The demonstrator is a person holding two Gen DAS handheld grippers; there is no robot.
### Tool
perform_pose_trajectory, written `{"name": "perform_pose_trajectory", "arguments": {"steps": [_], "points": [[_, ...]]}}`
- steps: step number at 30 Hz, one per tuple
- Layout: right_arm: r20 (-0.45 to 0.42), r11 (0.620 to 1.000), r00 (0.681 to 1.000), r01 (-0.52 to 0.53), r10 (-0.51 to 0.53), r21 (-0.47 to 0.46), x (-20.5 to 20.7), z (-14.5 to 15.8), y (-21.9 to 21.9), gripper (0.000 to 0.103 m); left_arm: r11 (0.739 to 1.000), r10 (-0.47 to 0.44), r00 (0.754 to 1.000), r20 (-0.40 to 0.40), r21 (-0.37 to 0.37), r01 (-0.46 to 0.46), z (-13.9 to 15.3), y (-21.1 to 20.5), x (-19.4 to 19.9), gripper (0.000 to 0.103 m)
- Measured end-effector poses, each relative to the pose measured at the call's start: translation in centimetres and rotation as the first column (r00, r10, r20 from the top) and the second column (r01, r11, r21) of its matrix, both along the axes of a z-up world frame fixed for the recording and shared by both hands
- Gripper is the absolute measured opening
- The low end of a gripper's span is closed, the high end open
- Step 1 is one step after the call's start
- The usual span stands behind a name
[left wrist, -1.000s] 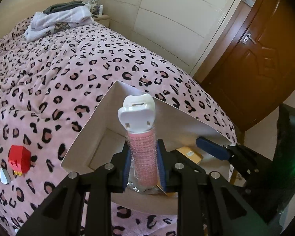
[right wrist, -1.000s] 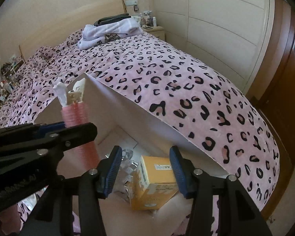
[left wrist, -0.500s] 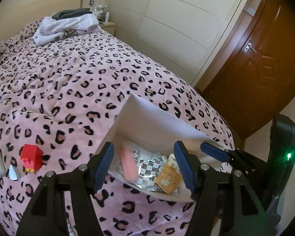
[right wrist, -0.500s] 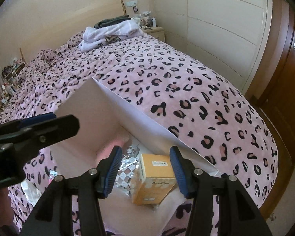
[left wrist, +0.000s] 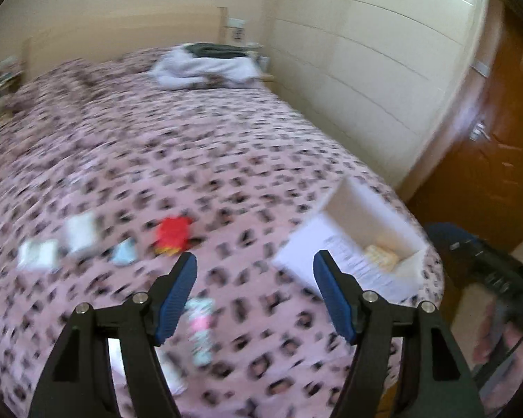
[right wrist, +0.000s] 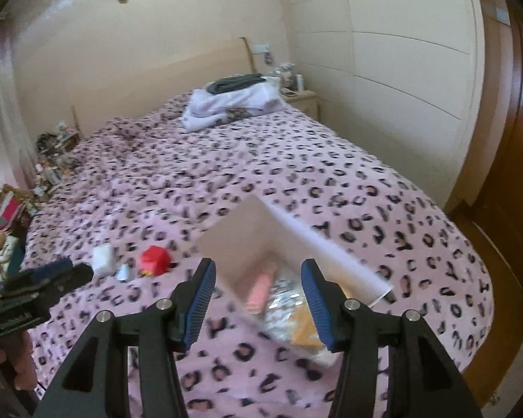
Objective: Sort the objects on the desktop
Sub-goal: 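Withdraw both tools from the box back over the bed items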
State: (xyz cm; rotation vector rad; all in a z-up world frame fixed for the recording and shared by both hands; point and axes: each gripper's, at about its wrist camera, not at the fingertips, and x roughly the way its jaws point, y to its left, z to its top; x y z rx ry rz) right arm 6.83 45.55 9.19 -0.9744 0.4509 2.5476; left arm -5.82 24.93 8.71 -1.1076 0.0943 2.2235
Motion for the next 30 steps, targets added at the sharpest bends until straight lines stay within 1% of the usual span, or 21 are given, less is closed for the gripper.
{"name": "perform_pose_trajectory", "arguments": {"steps": [3, 5, 7, 10, 12, 15, 18, 19, 23, 26, 30], "points": [[-0.001, 0.999, 0.999, -0.049, 0.049, -0.016, -0.1, -0.4, -2.7, 0.052, 0.995, 0.094, 0.996, 0.002, -0.033, -0.093, -0.9, -4.8, 0.8, 0.07], [0.015, 0.996, 0.996, -0.082, 0.083, -0.029, -0.6, -1.2, -4.6, 0.052, 0.985, 0.165, 0.986, 0.02, -0.047, -0.164, -1.7, -8.2, 1.3, 0.07], [0.029, 0.99, 0.991, -0.127, 0.128, -0.054, -1.3, -2.2, -6.6, 0.052, 0.975, 0.217, 0.976, 0.029, -0.062, -0.215, -2.5, -11.1, 2.1, 0.07], [0.054, 0.979, 0.98, -0.185, 0.189, -0.081, -1.9, -3.7, -9.6, 0.052, 0.951, 0.295, 0.955, 0.026, -0.109, -0.29, -3.5, -14.9, 3.4, 0.07], [0.067, 0.973, 0.972, -0.218, 0.224, -0.081, -2.4, -4.5, -12.0, 0.052, 0.933, 0.347, 0.937, 0.038, -0.113, -0.341, -4.2, -17.6, 4.2, 0.07], [0.068, 0.958, 0.958, -0.272, 0.279, -0.093, -3.1, -5.5, -15.3, 0.052, 0.912, 0.398, 0.917, 0.038, -0.126, -0.39, -5.0, -20.2, 5.6, 0.07], [0.045, 0.943, 0.948, -0.309, 0.316, -0.124, -2.9, -6.8, -18.1, 0.052, 0.89, 0.439, 0.898, 0.029, -0.149, -0.43, -6.2, -21.8, 6.8, 0.07], [0.043, 0.941, 0.946, -0.315, 0.322, -0.126, -2.8, -7.2, -18.8, 0.052, 0.885, 0.451, 0.892, 0.039, -0.151, -0.441, -6.7, -22.1, 7.2, 0.07], [0.076, 0.935, 0.938, -0.325, 0.338, -0.144, -2.3, -9.7, -21.5, 0.052, 0.86, 0.493, 0.867, 0.077, -0.192, -0.472, -9.4, -22.4, 8.6, 0.07], [0.114, 0.931, 0.93, -0.332, 0.35, -0.15, -2.3, -11.1, -22.5, 0.052, 0.861, 0.49, 0.866, 0.099, -0.212, -0.462, -10.8, -21.8, 8.9, 0.07], [0.129, 0.935, 0.93, -0.325, 0.343, -0.14, -2.2, -11.7, -22.5, 0.052, 0.869, 0.48, 0.869, 0.121, -0.204, -0.452, -11.6, -21.0, 8.6, 0.07]]}}
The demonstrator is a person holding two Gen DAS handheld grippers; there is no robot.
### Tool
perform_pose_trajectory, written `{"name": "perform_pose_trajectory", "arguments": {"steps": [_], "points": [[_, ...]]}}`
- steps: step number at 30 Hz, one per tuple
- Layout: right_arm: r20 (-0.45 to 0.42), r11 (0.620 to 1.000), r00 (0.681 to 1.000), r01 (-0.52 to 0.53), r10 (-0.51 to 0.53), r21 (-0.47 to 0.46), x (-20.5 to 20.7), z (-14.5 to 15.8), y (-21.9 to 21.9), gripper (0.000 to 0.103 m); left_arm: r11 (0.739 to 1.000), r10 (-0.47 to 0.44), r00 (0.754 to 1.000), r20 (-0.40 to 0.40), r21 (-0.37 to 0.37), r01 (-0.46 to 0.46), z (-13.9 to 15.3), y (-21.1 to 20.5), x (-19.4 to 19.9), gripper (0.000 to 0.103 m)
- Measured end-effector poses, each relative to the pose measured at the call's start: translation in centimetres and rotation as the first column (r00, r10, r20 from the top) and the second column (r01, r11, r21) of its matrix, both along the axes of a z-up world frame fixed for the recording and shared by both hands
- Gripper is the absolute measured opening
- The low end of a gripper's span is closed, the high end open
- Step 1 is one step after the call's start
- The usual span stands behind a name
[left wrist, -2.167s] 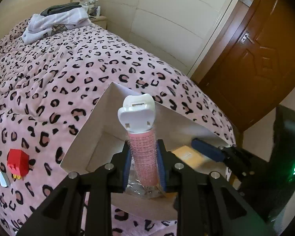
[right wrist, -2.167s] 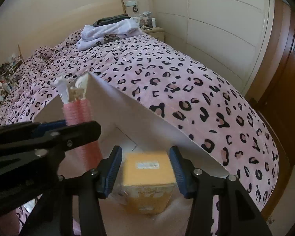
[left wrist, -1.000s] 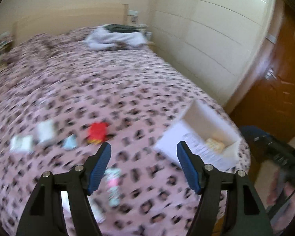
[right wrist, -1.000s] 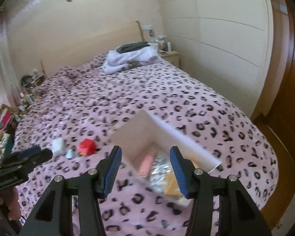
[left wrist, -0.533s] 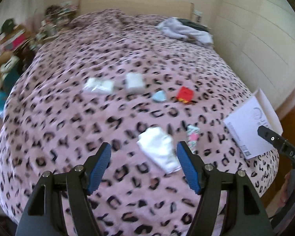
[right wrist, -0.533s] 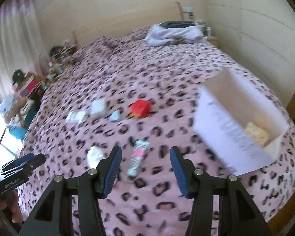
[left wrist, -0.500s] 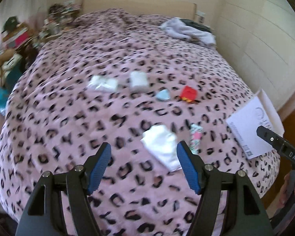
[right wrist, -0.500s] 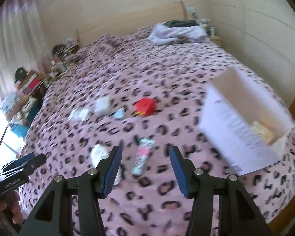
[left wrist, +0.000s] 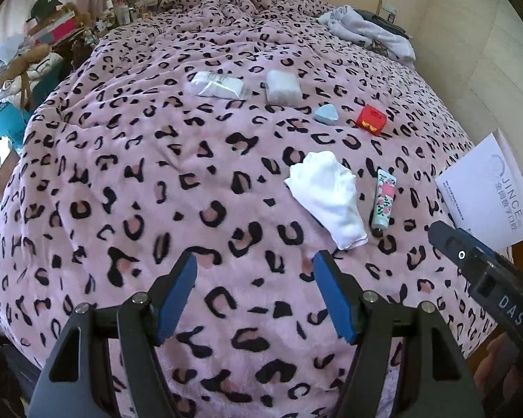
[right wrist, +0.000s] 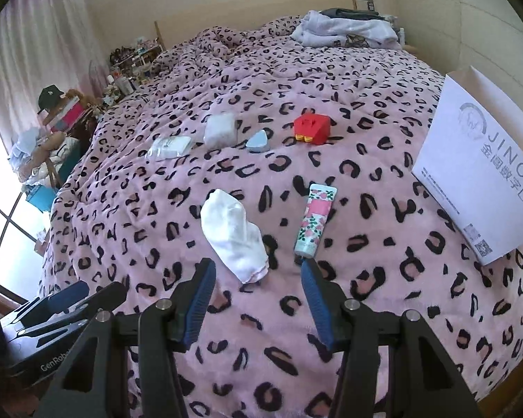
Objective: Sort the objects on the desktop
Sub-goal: 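Withdraw both tools from the box back over the bed items, then grasp the white sock with the left tool while the right tool grasps the pink floral tube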
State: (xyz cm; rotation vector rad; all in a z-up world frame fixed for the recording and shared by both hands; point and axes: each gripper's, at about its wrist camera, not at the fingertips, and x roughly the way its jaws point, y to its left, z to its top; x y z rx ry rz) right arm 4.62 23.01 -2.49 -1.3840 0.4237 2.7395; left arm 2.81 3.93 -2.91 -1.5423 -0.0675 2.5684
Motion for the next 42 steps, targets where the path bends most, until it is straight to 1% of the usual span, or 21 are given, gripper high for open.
{"name": "perform_pose_trajectory", "arguments": {"steps": [6, 8, 12, 21, 25, 27, 29, 31, 34, 36, 38, 40, 42], "points": [[0.017, 0.999, 0.999, 0.036, -0.036, 0.001, -0.5, -0.8, 1.2, 0.052, 0.999, -0.012, 1.0, 0.006, 0.032, 0.011, -0.4, 1.7, -1.5, 0.07], [0.025, 0.999, 0.999, 0.044, -0.044, 0.004, -0.7, -1.1, 1.6, 0.052, 0.999, -0.013, 1.0, 0.009, 0.032, 0.013, -0.5, 2.3, -2.1, 0.07], [0.037, 0.998, 0.997, 0.06, -0.061, 0.007, -1.2, -1.6, 2.4, 0.052, 0.999, -0.02, 1.0, 0.011, 0.028, 0.019, -0.9, 3.3, -3.2, 0.07], [0.059, 0.996, 0.994, 0.093, -0.093, 0.003, -2.2, -2.9, 4.2, 0.052, 1.0, -0.022, 1.0, 0.016, -0.016, 0.022, -1.9, 5.2, -5.0, 0.07], [0.066, 0.994, 0.991, 0.113, -0.113, 0.007, -2.4, -3.4, 5.2, 0.052, 0.999, -0.033, 0.999, 0.026, -0.016, 0.034, -2.4, 6.4, -5.7, 0.071], [0.072, 0.992, 0.989, 0.128, -0.128, 0.007, -2.5, -3.8, 5.9, 0.052, 0.999, -0.031, 0.999, 0.035, -0.009, 0.032, -2.8, 7.1, -6.3, 0.073], [0.078, 0.99, 0.987, 0.14, -0.14, 0.003, -2.6, -4.1, 6.6, 0.052, 1.0, -0.023, 0.998, 0.051, 0.0, 0.023, -3.5, 7.9, -7.2, 0.078], [0.08, 0.989, 0.985, 0.15, -0.15, -0.002, -3.0, -4.4, 7.3, 0.052, 1.0, -0.012, 0.997, 0.07, 0.006, 0.011, -4.3, 8.5, -8.1, 0.079], [0.084, 0.987, 0.985, 0.156, -0.153, -0.037, -3.9, -5.1, 8.2, 0.052, 1.0, 0.022, 0.994, 0.103, 0.005, -0.023, -6.0, 9.2, -9.9, 0.079], [0.098, 0.984, 0.983, 0.165, -0.158, -0.07, -5.1, -5.8, 8.7, 0.052, 0.999, 0.048, 0.99, 0.13, -0.007, -0.048, -7.1, 9.3, -10.9, 0.079], [0.113, 0.979, 0.981, 0.169, -0.156, -0.116, -6.3, -6.7, 9.0, 0.052, 0.997, 0.072, 0.987, 0.144, 0.001, -0.073, -8.1, 9.2, -11.7, 0.079], [0.133, 0.971, 0.978, 0.181, -0.161, -0.157, -7.7, -7.8, 9.3, 0.052, 0.997, 0.08, 0.985, 0.156, 0.007, -0.082, -8.8, 9.3, -12.2, 0.079], [0.156, 0.965, 0.974, 0.19, -0.162, -0.183, -8.8, -8.9, 9.3, 0.052, 0.997, 0.08, 0.984, 0.161, -0.004, -0.08, -9.6, 9.5, -12.6, 0.079]]}}
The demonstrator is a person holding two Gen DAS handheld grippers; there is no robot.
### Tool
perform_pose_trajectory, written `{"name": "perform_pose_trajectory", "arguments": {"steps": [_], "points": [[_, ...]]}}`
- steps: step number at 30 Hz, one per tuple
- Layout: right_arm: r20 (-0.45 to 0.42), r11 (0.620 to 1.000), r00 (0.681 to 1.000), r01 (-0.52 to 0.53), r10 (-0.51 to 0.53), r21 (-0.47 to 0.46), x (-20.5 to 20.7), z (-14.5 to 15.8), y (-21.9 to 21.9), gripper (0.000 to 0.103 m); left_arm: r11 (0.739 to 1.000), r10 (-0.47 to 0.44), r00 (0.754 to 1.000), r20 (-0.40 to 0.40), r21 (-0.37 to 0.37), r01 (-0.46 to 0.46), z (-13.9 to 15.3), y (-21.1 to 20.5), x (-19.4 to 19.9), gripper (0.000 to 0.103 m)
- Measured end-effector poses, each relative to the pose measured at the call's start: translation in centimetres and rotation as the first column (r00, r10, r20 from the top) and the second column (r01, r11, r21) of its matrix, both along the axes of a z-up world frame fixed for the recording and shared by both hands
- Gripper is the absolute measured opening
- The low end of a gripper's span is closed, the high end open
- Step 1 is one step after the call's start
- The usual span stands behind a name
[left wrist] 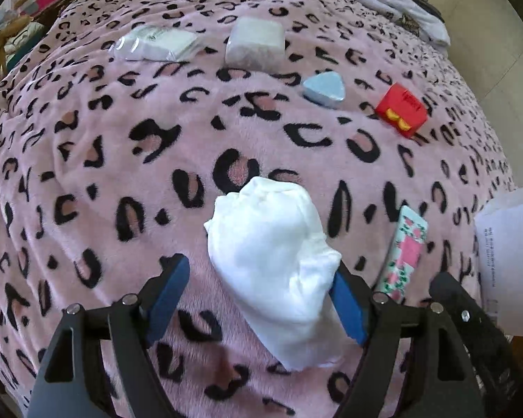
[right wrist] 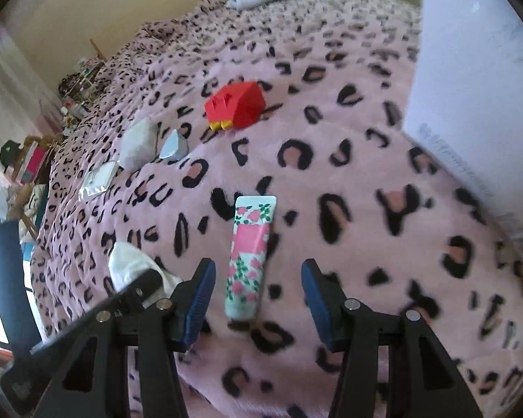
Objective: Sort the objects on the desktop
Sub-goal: 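Grasp the white sock with the left tool while the right tool grasps the pink floral tube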
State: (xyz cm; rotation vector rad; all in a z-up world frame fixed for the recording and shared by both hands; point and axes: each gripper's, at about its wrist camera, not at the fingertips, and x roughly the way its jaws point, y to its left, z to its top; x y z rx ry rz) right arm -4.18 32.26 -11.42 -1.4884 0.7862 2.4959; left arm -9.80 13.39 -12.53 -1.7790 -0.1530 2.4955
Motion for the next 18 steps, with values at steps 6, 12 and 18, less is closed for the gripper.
{"name": "perform_pose_trajectory", "arguments": {"steps": [6, 12, 18], "points": [[0.063, 0.999, 0.998, 0.023, -0.02, -0.045, -2.3, -3.4, -0.2, 0.053, 1.0, 0.013, 1.0, 0.018, 0.004, -0.013, -1.9, 0.3, -0.6, 0.084], [0.065, 0.997, 0.997, 0.047, -0.043, -0.066, -2.8, -4.8, -0.1, 0.053, 0.998, 0.049, 0.998, 0.025, 0.023, -0.05, -3.4, 0.2, -1.0, 0.088], [0.047, 0.998, 0.998, 0.049, -0.047, -0.049, -2.9, -5.2, -0.4, 0.051, 0.998, 0.064, 0.998, 0.005, -0.002, -0.064, -3.7, 0.6, -1.0, 0.081]]}}
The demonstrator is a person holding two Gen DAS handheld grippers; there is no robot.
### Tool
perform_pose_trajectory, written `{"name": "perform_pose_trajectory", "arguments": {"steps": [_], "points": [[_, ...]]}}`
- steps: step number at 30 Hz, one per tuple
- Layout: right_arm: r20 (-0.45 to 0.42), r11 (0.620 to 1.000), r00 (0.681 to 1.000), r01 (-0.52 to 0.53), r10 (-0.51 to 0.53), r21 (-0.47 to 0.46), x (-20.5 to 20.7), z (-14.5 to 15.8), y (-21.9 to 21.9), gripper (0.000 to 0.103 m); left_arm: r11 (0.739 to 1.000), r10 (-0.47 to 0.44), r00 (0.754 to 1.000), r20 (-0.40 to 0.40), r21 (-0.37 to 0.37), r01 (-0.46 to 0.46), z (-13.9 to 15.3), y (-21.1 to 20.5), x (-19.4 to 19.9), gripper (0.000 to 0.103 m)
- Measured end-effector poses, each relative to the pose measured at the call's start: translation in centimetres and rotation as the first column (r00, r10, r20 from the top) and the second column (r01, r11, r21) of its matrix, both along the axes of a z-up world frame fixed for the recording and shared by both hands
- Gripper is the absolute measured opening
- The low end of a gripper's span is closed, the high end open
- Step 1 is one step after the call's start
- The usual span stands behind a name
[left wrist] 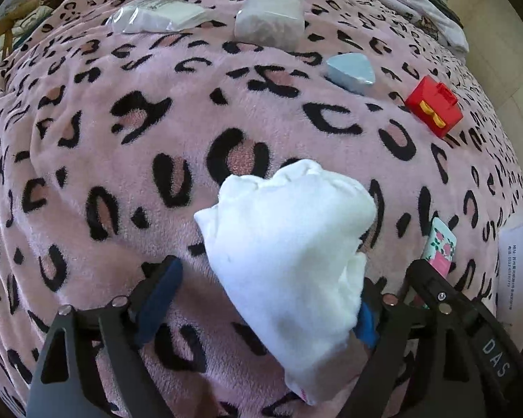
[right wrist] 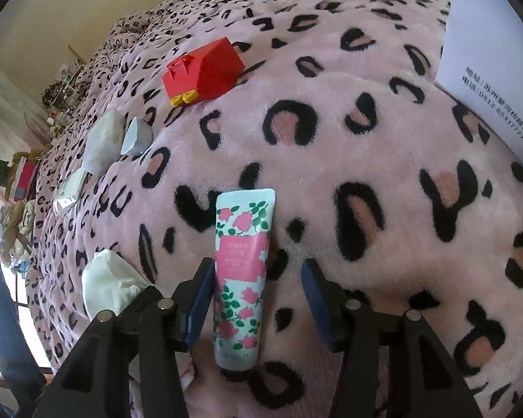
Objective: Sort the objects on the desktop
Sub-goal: 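Grasp the white sock with the left tool while the right tool grasps the pink floral tube, then carry the white sock and pink floral tube over the white paper box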
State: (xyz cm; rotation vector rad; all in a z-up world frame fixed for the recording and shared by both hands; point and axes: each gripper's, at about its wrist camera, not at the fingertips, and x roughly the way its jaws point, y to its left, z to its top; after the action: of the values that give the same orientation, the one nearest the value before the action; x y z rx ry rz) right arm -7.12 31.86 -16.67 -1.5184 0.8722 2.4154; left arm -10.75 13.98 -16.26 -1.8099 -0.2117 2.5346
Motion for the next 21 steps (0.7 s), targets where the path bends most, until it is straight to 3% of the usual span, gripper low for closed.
{"name": "perform_pose_trajectory", "arguments": {"steps": [2, 3, 4, 8, 21], "points": [[-0.005, 0.999, 1.0, -0.024, 0.024, 0.04, -0.2, 0.2, -0.8, 0.046, 0.999, -0.023, 1.0, -0.017, -0.031, 0.022, 0.3, 0.5, 0.3, 0.065], [-0.016, 0.998, 0.999, -0.034, 0.035, 0.049, -0.2, 0.3, -1.0, 0.036, 0.998, -0.04, 0.999, -0.03, -0.046, 0.039, 0.5, 0.8, 0.5, 0.059], [-0.032, 0.998, 0.998, -0.045, 0.046, 0.044, -0.2, 0.4, -1.3, 0.03, 0.997, -0.055, 0.998, -0.04, -0.058, 0.052, 0.7, 1.1, 0.7, 0.047], [-0.043, 0.997, 0.998, -0.051, 0.053, 0.055, -0.1, 0.8, -1.5, 0.029, 0.995, -0.08, 0.995, -0.061, -0.063, 0.076, 1.5, 0.9, 0.9, 0.027], [-0.093, 0.991, 0.99, -0.098, 0.106, 0.088, 2.6, 4.3, -2.0, 0.029, 0.992, -0.114, 0.987, -0.115, -0.065, 0.107, 5.5, -2.2, 2.6, 0.023]]}}
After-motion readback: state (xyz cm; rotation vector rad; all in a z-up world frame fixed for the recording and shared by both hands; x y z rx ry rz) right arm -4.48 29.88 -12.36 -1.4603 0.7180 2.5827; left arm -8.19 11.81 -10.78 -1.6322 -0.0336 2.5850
